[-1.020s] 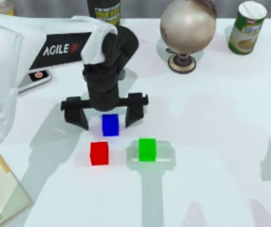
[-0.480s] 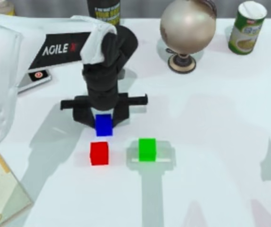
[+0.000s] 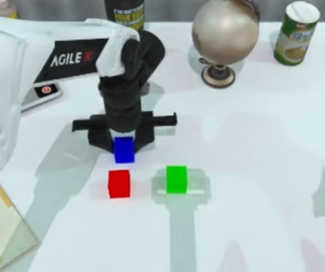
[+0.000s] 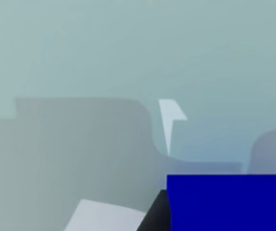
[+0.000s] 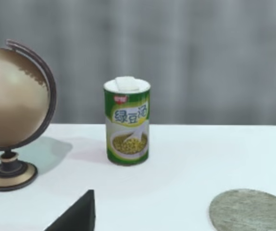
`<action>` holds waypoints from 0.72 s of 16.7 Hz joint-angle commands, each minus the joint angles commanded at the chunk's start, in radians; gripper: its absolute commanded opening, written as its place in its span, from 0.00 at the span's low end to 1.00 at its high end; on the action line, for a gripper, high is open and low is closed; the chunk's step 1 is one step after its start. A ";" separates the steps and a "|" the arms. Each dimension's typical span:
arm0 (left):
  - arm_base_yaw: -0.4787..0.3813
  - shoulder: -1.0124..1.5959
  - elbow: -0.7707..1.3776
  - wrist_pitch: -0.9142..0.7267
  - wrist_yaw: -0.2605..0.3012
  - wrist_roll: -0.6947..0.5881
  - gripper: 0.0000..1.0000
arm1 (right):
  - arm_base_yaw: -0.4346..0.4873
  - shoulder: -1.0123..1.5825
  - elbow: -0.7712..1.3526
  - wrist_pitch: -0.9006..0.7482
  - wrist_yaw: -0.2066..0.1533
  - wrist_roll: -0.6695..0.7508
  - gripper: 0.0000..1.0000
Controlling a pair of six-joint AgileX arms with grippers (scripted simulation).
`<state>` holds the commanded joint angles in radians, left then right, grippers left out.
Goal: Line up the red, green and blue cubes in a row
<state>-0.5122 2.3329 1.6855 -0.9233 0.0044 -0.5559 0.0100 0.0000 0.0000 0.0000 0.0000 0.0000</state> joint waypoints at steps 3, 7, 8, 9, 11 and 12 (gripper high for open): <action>0.002 -0.046 0.019 -0.040 -0.015 0.011 0.00 | 0.000 0.000 0.000 0.000 0.000 0.000 1.00; 0.009 -0.079 0.106 -0.167 -0.016 0.012 0.00 | 0.000 0.000 0.000 0.000 0.000 0.000 1.00; 0.012 -0.090 0.130 -0.203 -0.016 0.011 0.00 | 0.000 0.000 0.000 0.000 0.000 0.000 1.00; 0.015 -0.100 0.150 -0.232 -0.016 0.011 0.00 | 0.000 0.000 0.000 0.000 0.000 0.000 1.00; 0.018 -0.112 0.172 -0.260 -0.016 0.011 0.00 | 0.000 0.000 0.000 0.000 0.000 0.000 1.00; 0.018 -0.112 0.172 -0.260 -0.016 0.011 0.00 | 0.000 0.000 0.000 0.000 0.000 0.000 1.00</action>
<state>-0.4940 2.2205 1.8575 -1.1835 -0.0114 -0.5446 0.0100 0.0000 0.0000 0.0000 0.0000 0.0000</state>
